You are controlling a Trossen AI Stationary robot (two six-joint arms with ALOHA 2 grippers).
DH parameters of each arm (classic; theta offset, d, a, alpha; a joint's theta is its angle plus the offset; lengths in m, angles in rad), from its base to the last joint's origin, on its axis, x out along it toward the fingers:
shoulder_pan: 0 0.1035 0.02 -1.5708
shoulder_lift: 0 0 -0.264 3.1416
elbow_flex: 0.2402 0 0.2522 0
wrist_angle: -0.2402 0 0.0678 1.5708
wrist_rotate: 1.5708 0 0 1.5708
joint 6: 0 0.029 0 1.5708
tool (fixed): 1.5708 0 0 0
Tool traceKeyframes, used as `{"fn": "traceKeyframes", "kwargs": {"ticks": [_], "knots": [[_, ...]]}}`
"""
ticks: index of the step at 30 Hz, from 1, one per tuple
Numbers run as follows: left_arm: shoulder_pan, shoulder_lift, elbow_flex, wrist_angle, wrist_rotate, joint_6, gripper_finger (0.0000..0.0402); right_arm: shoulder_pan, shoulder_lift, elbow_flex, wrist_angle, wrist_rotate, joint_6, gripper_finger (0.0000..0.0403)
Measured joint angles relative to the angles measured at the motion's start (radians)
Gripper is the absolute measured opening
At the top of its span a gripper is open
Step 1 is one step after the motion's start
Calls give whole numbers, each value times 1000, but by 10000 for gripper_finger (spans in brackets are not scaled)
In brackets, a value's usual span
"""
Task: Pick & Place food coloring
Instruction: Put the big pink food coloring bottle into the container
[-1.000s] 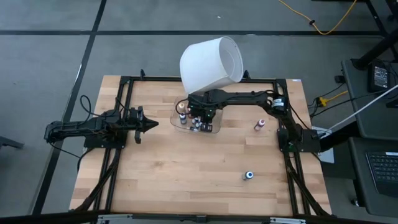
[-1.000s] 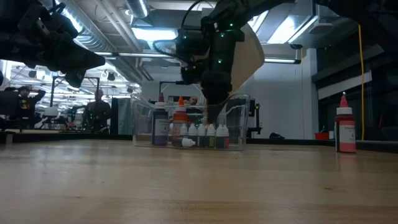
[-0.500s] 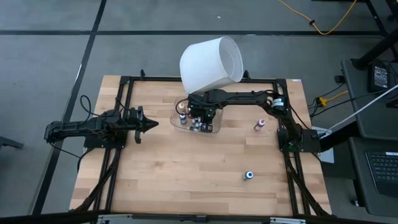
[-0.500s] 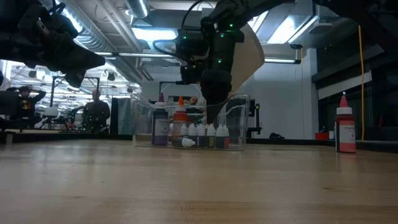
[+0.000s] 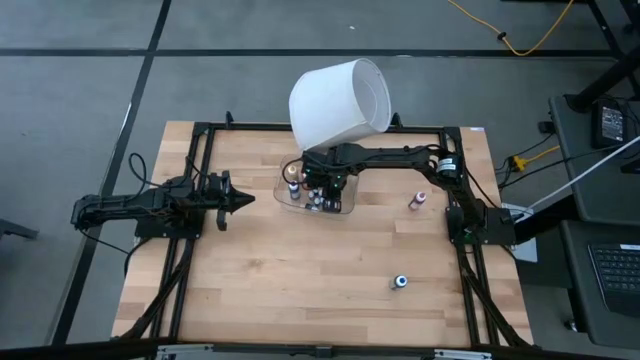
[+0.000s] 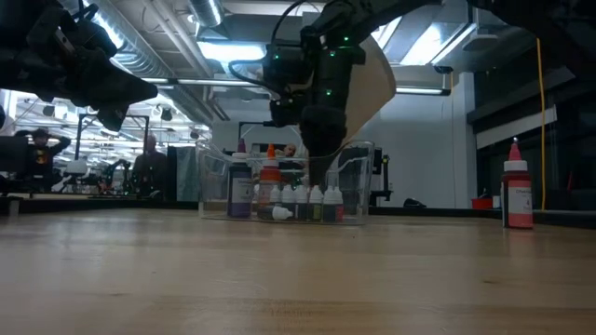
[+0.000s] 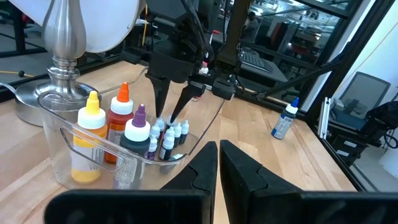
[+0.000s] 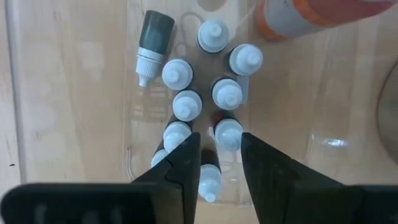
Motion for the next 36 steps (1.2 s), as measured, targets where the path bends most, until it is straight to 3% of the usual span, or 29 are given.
{"fn": "traceKeyframes", "kwargs": {"ticks": [6, 11, 16, 26, 36], "knots": [[0, 0, 0, 0, 0, 0, 15, 0, -17, 0, -10, 12, 24, 116], [0, 0, 0, 0, 0, 0, 15, 19, -89, 1, -76, 107, 38, 107], [0, 0, 0, 0, 0, 0, 15, 48, -201, 1, -196, 165, 188, 107], [0, 0, 0, 0, 0, 0, 15, 191, -431, -13, -512, 491, 517, 108], [0, 0, 0, 0, 0, 0, 15, 195, -788, -453, -494, 316, 793, 108]]}}
